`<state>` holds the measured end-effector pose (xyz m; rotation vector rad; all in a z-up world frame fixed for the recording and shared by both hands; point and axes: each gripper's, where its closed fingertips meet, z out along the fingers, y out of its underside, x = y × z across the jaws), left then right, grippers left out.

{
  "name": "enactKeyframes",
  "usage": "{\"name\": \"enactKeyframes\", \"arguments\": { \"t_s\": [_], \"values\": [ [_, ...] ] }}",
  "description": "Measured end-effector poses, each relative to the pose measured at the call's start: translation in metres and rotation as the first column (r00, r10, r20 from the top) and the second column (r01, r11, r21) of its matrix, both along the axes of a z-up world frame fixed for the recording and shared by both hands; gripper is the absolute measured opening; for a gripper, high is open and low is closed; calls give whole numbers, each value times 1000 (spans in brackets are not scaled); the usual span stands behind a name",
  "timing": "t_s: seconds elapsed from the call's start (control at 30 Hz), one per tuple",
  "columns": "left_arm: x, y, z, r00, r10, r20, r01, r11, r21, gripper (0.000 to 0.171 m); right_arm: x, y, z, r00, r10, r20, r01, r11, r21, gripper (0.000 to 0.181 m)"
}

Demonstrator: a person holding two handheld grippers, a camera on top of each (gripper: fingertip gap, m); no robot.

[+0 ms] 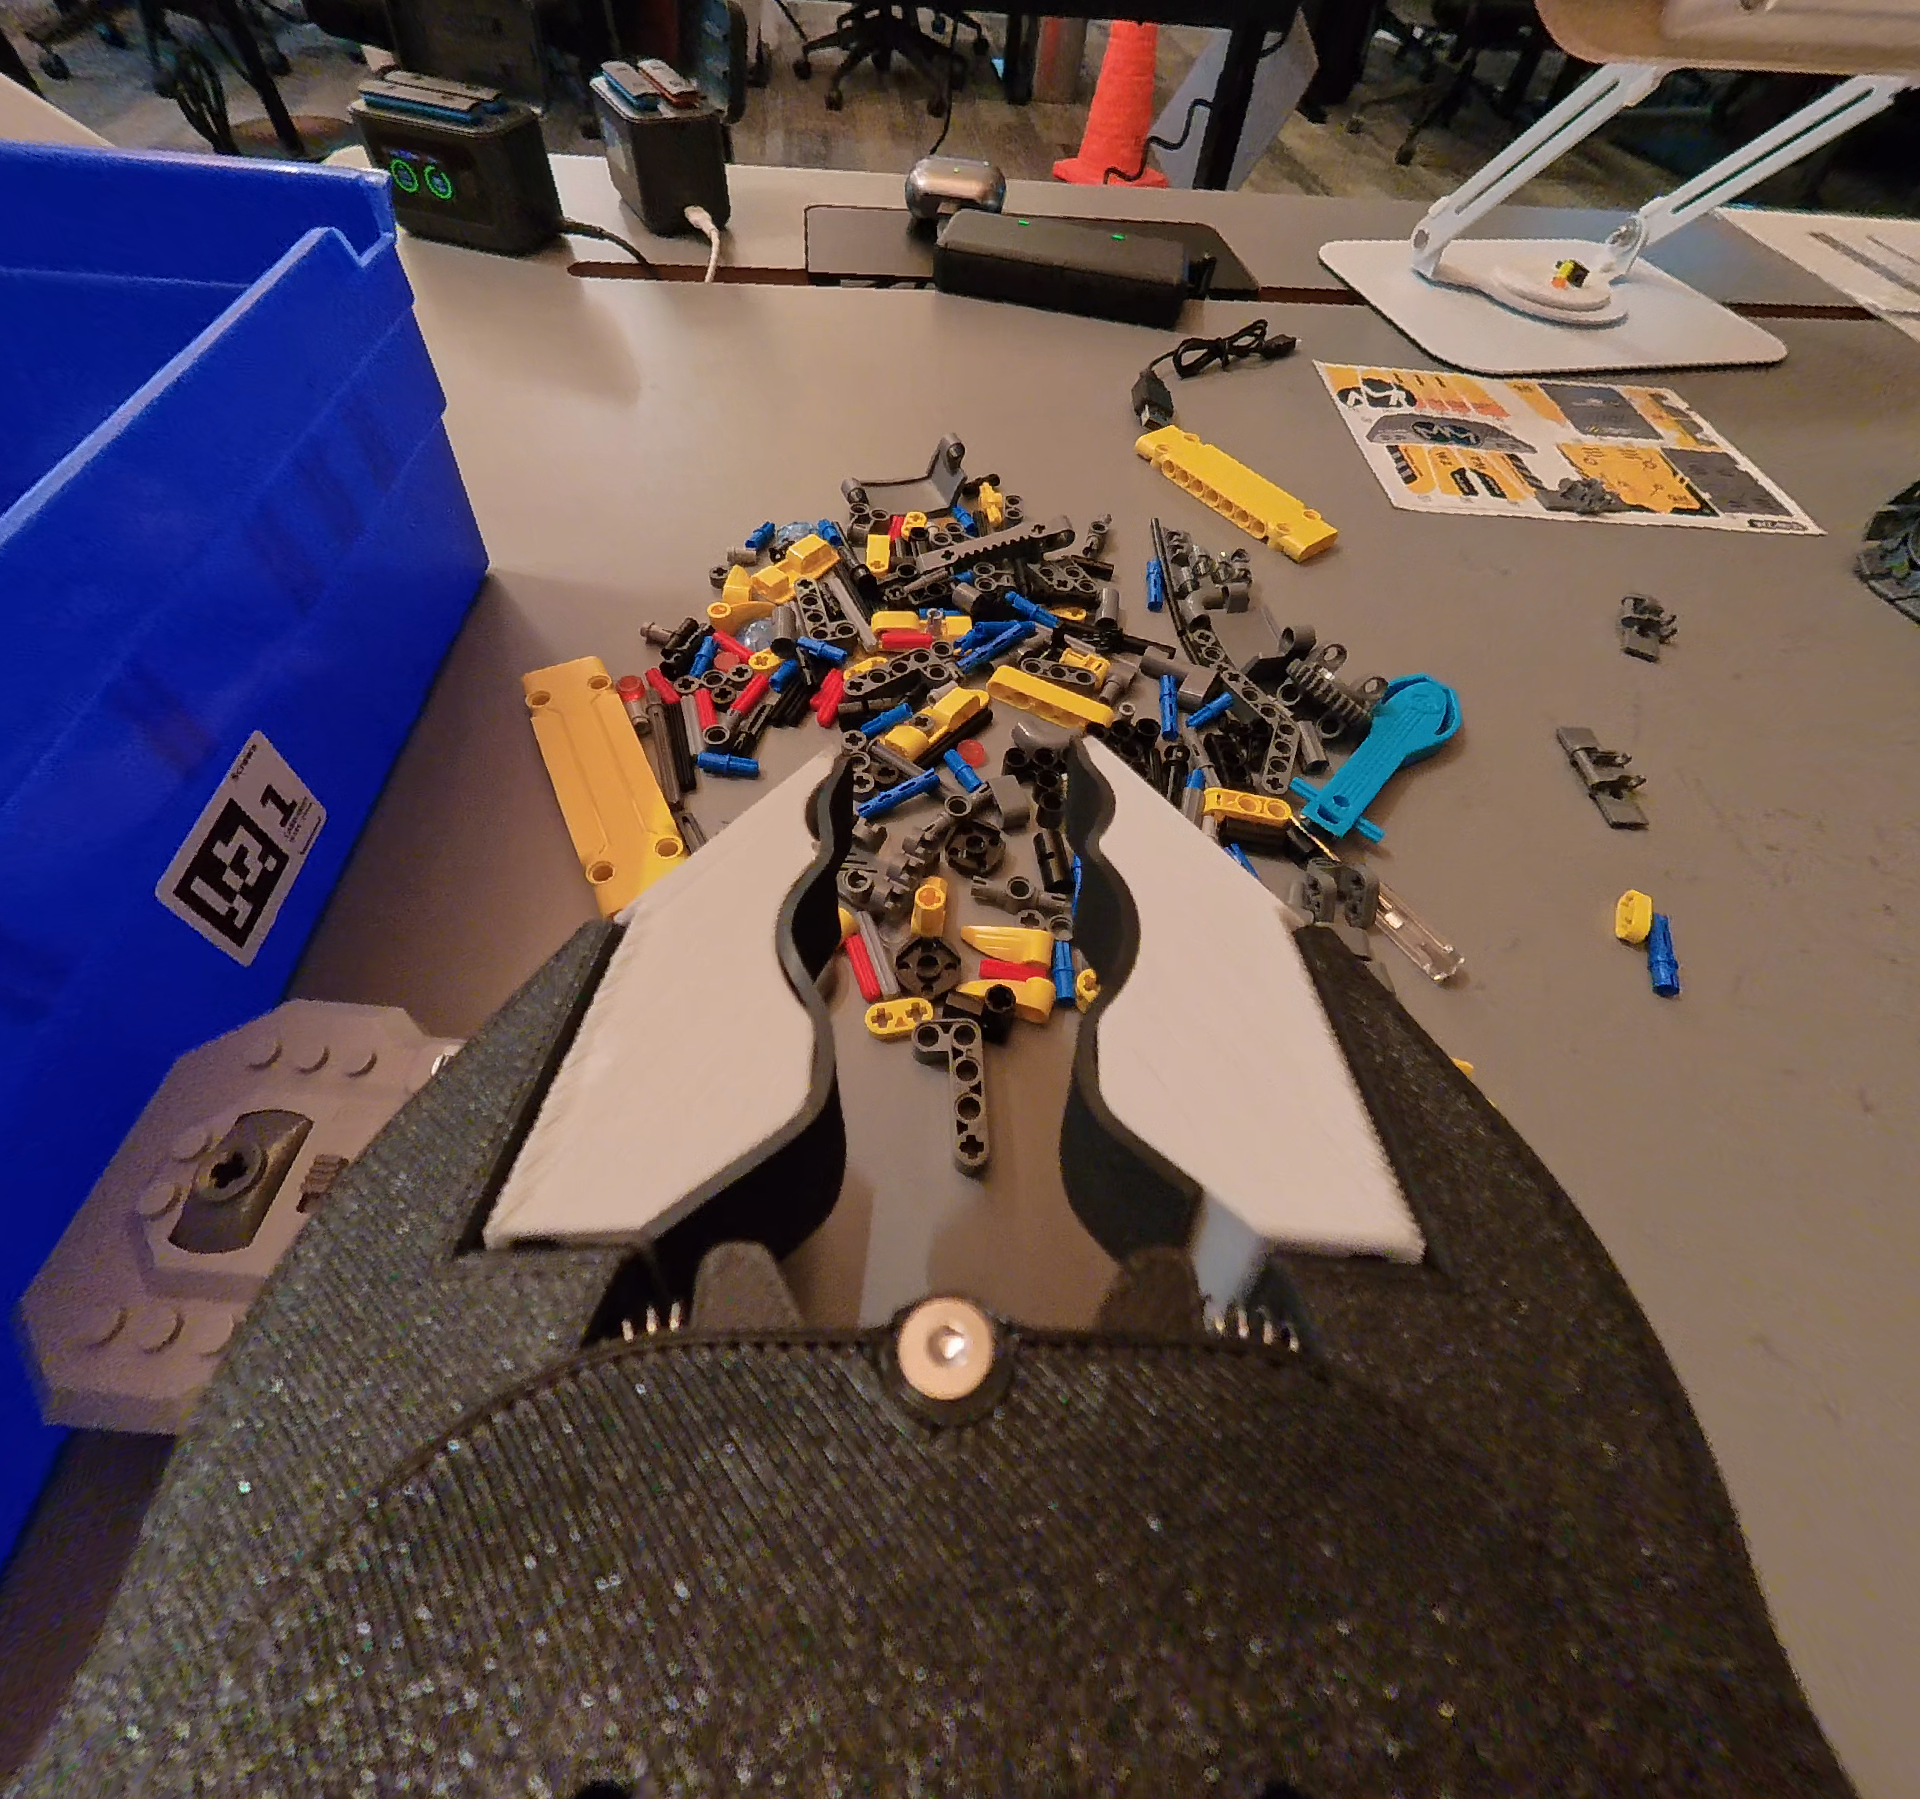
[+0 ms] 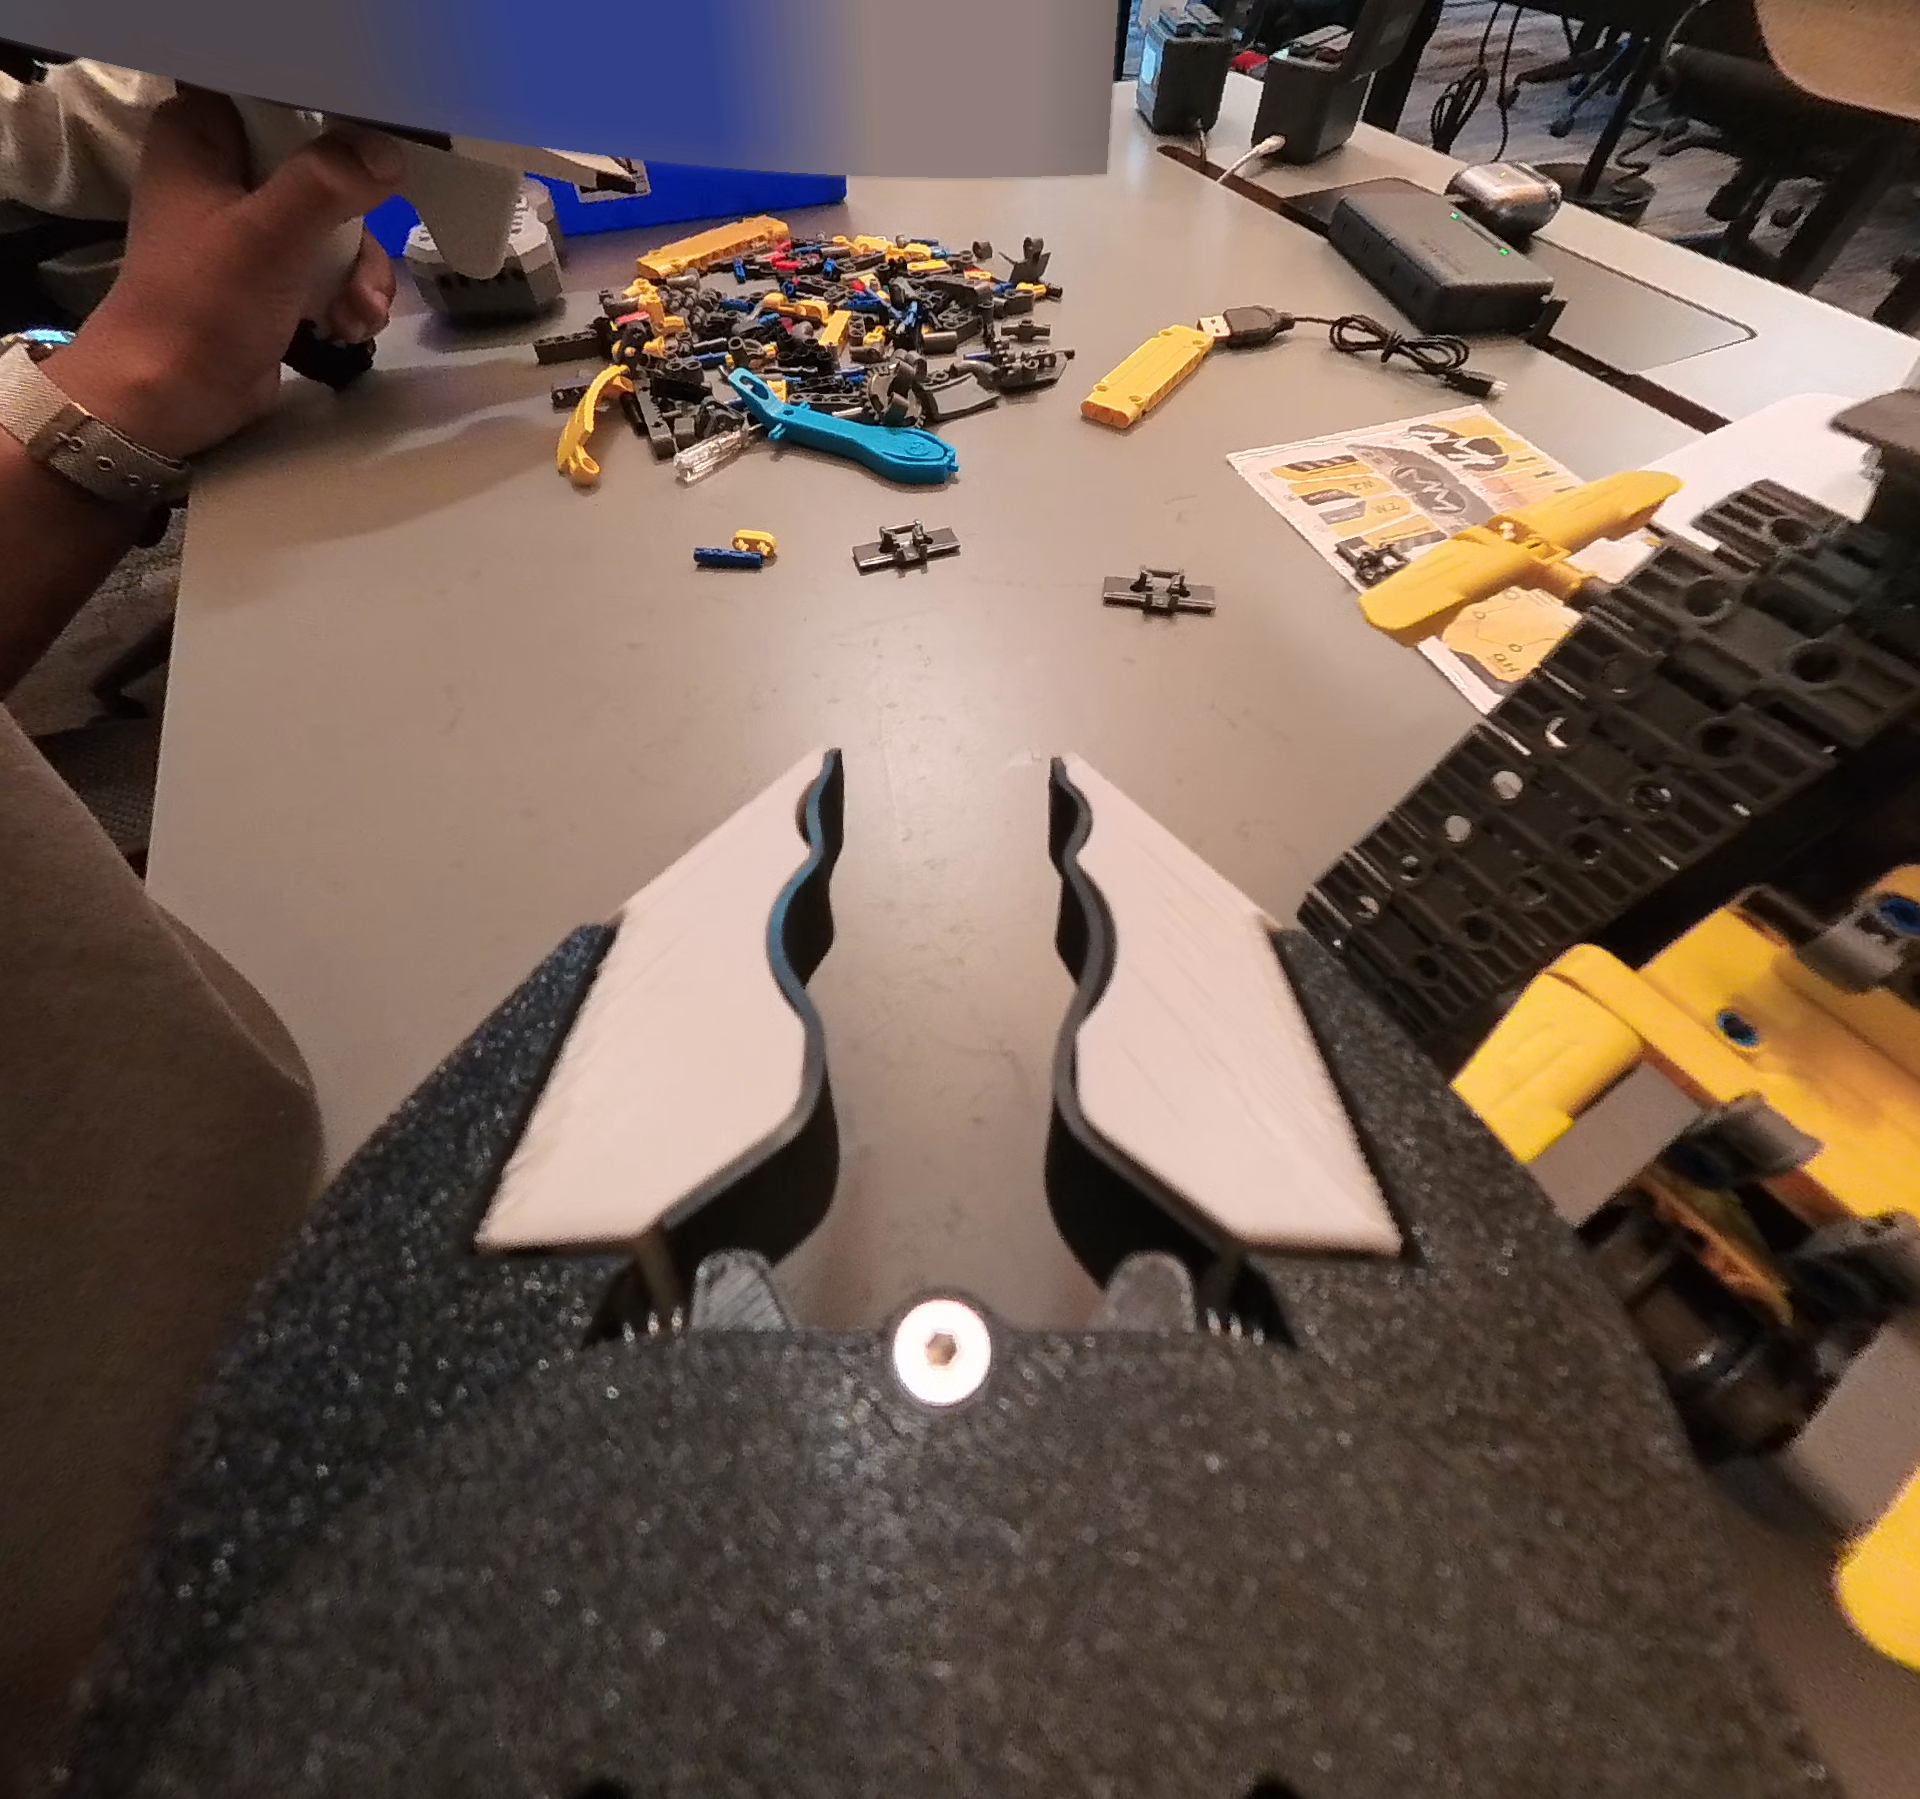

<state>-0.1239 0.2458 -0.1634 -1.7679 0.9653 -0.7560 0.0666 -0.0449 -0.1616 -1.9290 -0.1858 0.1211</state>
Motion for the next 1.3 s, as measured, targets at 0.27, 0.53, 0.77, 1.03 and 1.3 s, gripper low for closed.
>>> {"name": "enactKeyframes", "arguments": {
  "t_s": [0.27, 0.53, 0.77, 1.03, 1.3],
  "values": [
    [0, 0, 0, 1000, 3, -3, -3, 1000, 0, 40, 0, 0, -1, 1000, 1, 4, 0, 1000, -4, 39],
    [0, 0, -2, 1000, 1, -11, -1, 1000, -3, 42, 0, 1, -3, 1000, -2, 5, 2, 1000, -16, 40],
    [2, 0, -4, 999, 4, -34, -4, 1000, 8, 42, 0, 1, -4, 1000, -2, 7, 2, 1000, -21, 40],
    [2, 0, -5, 999, 5, -49, -5, 1000, 14, 42, 0, 1, -4, 1000, -1, 9, 2, 1000, -26, 40],
    [6, 1, -18, 954, 146, -260, -90, 972, 216, 37, 4, 1, -4, 999, -8, -54, 7, 1000, -29, 40]
  ]
}}
